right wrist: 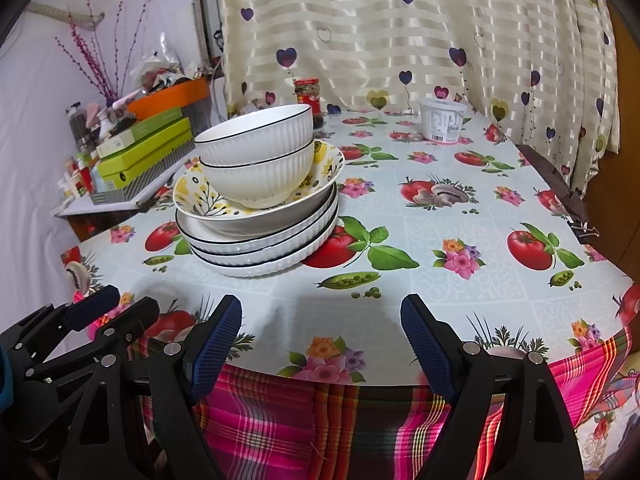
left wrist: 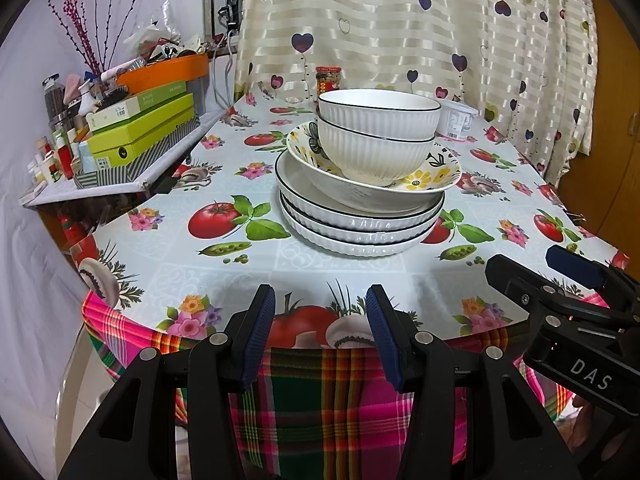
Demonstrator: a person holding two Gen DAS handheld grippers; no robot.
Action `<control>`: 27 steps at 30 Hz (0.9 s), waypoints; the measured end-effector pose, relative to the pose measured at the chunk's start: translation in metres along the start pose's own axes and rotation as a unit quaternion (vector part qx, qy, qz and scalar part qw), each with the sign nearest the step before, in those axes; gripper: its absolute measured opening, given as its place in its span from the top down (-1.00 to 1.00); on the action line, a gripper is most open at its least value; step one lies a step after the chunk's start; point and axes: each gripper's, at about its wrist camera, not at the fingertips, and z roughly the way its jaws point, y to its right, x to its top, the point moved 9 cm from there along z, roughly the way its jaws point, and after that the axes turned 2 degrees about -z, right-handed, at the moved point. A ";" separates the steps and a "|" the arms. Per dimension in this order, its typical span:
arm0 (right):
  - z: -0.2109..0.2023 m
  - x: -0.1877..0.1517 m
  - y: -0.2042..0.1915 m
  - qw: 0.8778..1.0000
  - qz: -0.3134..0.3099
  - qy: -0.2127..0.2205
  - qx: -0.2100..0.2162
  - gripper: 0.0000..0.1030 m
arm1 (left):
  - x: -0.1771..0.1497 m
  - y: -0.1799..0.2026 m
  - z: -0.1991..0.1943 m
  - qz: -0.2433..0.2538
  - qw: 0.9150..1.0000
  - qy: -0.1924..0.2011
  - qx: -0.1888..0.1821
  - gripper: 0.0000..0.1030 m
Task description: Organize plates and bowls
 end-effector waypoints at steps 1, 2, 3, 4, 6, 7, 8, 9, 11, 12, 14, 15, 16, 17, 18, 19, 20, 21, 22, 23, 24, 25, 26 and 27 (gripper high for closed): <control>0.000 0.000 0.000 1.000 0.000 0.000 0.000 -0.61 | 0.000 0.000 0.000 0.000 1.000 0.000 0.000 0.06; 0.000 0.000 0.000 1.000 0.000 0.000 0.000 -0.61 | 0.000 -0.001 -0.002 0.000 1.000 0.001 0.000 0.06; -0.001 0.000 -0.001 1.000 0.000 0.000 0.000 -0.61 | 0.000 -0.001 -0.002 0.000 1.000 0.001 0.000 0.06; -0.001 0.000 -0.001 1.000 0.000 0.000 0.000 -0.61 | 0.000 -0.002 -0.003 -0.001 1.000 0.001 0.000 0.06; -0.001 0.000 -0.001 1.000 -0.001 0.000 0.000 -0.61 | -0.001 -0.004 -0.005 -0.001 1.000 0.002 0.000 0.06; -0.001 0.000 -0.001 1.000 -0.001 0.001 0.000 -0.61 | -0.001 -0.003 -0.005 -0.002 1.000 0.002 0.000 0.06; -0.001 0.000 -0.001 1.000 -0.001 0.001 0.000 -0.61 | -0.001 -0.003 -0.005 -0.002 1.000 0.002 -0.001 0.06; -0.001 0.000 -0.001 1.000 -0.001 0.001 0.000 -0.61 | 0.000 -0.004 -0.006 -0.001 1.000 0.002 -0.001 0.06; -0.001 0.000 -0.002 1.000 -0.001 0.001 0.000 -0.61 | 0.000 -0.004 -0.006 -0.001 1.000 0.002 0.000 0.06; -0.001 0.000 -0.002 1.000 -0.001 0.001 0.000 -0.61 | -0.001 -0.004 -0.005 -0.002 1.000 0.002 -0.001 0.06; -0.001 0.000 -0.002 1.000 -0.001 0.000 -0.001 -0.61 | -0.001 -0.004 -0.005 -0.002 1.000 0.002 0.000 0.06; -0.001 0.000 -0.002 1.000 -0.001 0.000 0.000 -0.61 | -0.001 -0.004 -0.005 -0.002 1.000 0.002 0.000 0.06; -0.001 0.000 -0.003 1.000 -0.001 0.001 0.000 -0.61 | -0.001 -0.004 -0.005 -0.002 1.000 0.002 -0.001 0.06; 0.000 0.000 -0.003 1.000 -0.001 0.001 -0.001 -0.61 | -0.001 -0.004 -0.005 -0.002 1.000 0.002 0.000 0.06; -0.001 0.000 -0.002 1.000 -0.001 0.001 -0.001 -0.61 | -0.001 -0.005 -0.006 -0.002 1.000 0.002 0.000 0.06; -0.001 0.000 -0.002 1.000 -0.001 0.001 -0.001 -0.61 | -0.001 -0.004 -0.006 -0.002 1.000 0.002 -0.001 0.06; 0.000 0.000 -0.003 1.000 -0.001 0.001 -0.001 -0.61 | -0.001 -0.004 -0.006 -0.002 1.000 0.002 -0.002 0.06; 0.000 0.000 -0.003 1.000 -0.001 0.000 -0.001 -0.61 | -0.001 -0.005 -0.007 -0.002 1.000 0.002 -0.002 0.05; 0.000 0.000 -0.003 1.000 -0.001 0.001 -0.001 -0.61 | -0.001 -0.005 -0.007 -0.001 1.000 0.001 -0.001 0.05; 0.000 0.000 -0.003 1.000 -0.001 0.001 -0.001 -0.61 | 0.000 -0.005 -0.007 -0.001 1.000 0.002 -0.001 0.06; 0.000 0.000 -0.003 1.000 -0.002 0.001 -0.001 -0.61 | -0.001 -0.004 -0.007 -0.002 1.000 0.002 -0.002 0.06; 0.000 0.000 -0.003 1.000 -0.002 0.001 -0.001 -0.61 | -0.001 -0.005 -0.008 -0.002 1.000 0.003 -0.003 0.06; 0.000 0.000 -0.003 1.000 -0.002 0.001 -0.001 -0.61 | -0.001 -0.005 -0.008 -0.002 1.000 0.003 -0.004 0.06; 0.000 0.000 -0.003 1.000 -0.002 0.000 -0.001 -0.61 | -0.001 -0.004 -0.007 -0.002 1.000 0.003 -0.006 0.06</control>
